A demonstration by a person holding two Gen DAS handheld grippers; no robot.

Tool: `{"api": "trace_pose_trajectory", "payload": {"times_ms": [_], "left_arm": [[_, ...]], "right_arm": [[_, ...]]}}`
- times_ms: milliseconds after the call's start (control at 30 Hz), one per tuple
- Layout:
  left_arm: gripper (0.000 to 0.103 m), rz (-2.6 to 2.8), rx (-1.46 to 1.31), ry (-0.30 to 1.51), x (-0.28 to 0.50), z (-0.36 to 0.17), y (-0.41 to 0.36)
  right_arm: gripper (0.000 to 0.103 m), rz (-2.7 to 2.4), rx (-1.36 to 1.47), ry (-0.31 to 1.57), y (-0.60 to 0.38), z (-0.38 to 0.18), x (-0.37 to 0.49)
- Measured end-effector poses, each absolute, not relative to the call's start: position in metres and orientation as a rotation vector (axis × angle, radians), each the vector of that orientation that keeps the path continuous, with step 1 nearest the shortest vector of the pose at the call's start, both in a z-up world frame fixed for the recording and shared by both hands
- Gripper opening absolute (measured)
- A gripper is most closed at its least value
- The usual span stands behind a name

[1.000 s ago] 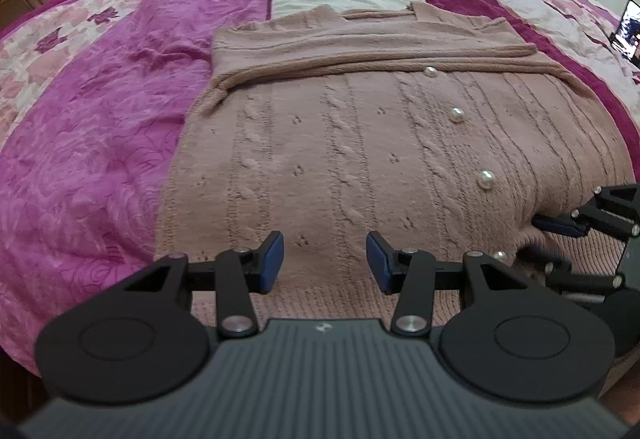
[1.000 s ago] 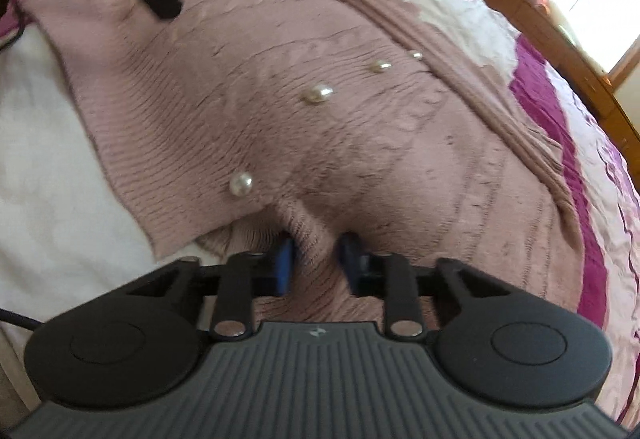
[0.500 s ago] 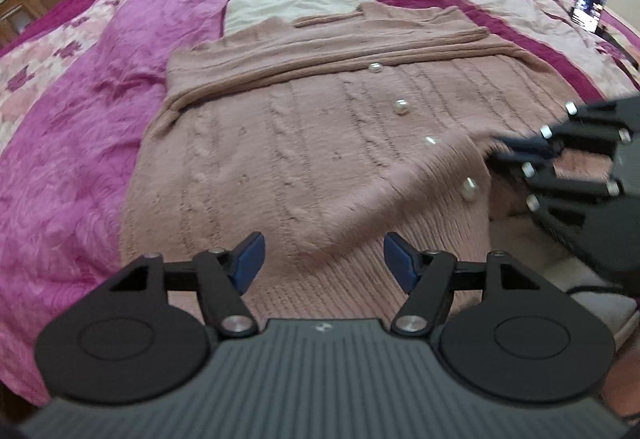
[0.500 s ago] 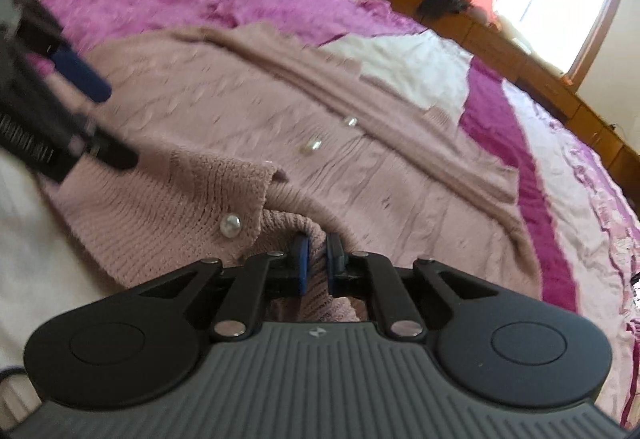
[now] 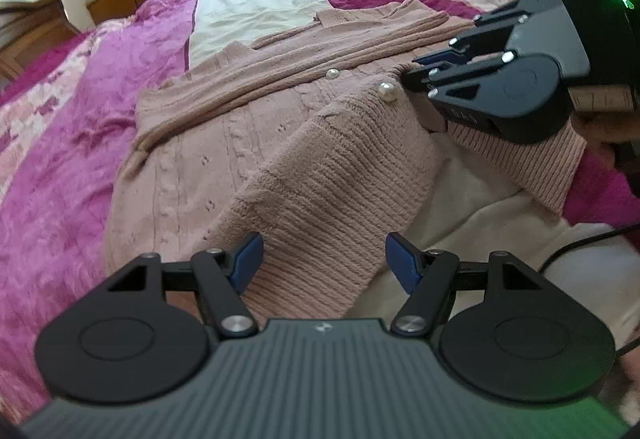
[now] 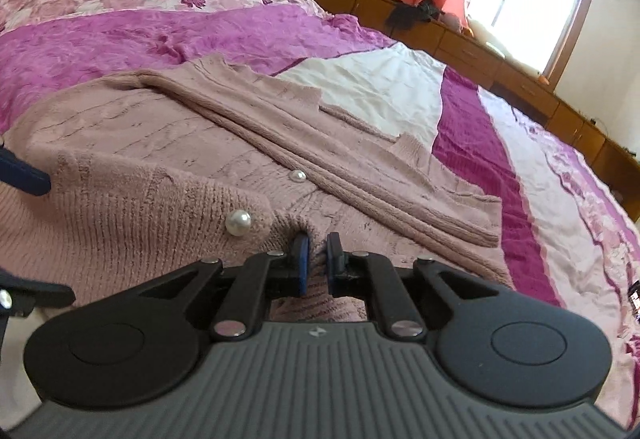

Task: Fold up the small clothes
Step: 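Grasp the hem with the left tool while the right tool holds it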

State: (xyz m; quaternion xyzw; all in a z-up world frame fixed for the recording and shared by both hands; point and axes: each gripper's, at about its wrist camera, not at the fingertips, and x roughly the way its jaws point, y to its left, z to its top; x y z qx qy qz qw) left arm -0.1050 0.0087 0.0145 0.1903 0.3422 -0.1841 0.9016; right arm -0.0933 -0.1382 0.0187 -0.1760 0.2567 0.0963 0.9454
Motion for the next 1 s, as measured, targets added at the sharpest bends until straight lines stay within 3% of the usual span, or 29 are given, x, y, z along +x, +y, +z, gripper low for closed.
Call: {"api": "trace_pose_trajectory", "payload": {"times_ms": [133,300,367,433,533,700,800,1000], "left_arm": [[0.069,-0.344,0.48,0.691,-0.094,-0.001,-0.002],[0.085,-0.339,0.541,0.694,-0.088,-0.014,-0.015],[0.087,-0.341,0.582,0.682,-0.091,-0.017,-0.021],[0.088,-0.349,0.615,0.678,-0.094,-0.02,-0.025],[0.09,-0.332,0.616,0.687,-0.091,-0.022,-0.026],[0.09,-0.323,0.524,0.696,-0.082,-0.016,-0.018],[0.088,-0.316,0.499,0.688,-0.082,-0.014,-0.015],[0.063,-0.303,0.444,0.673,-0.084,-0.005,-0.006]], "right_arm": [[0.01,0.208,-0.28,0.558,-0.145,0.013,-0.079],[0.012,0.23,-0.189,0.568,-0.155,0.009,-0.078],[0.019,0.242,-0.164,0.569,-0.16,0.01,-0.081],[0.04,0.247,-0.144,0.568,-0.165,0.011,-0.088],[0.062,0.261,-0.131,0.577,-0.173,0.012,-0.102],[0.064,0.291,-0.193,0.592,-0.177,0.009,-0.132],[0.065,0.292,-0.239,0.609,-0.175,0.003,-0.144],[0.071,0.243,-0.331,0.655,-0.165,-0.018,-0.15]]}}
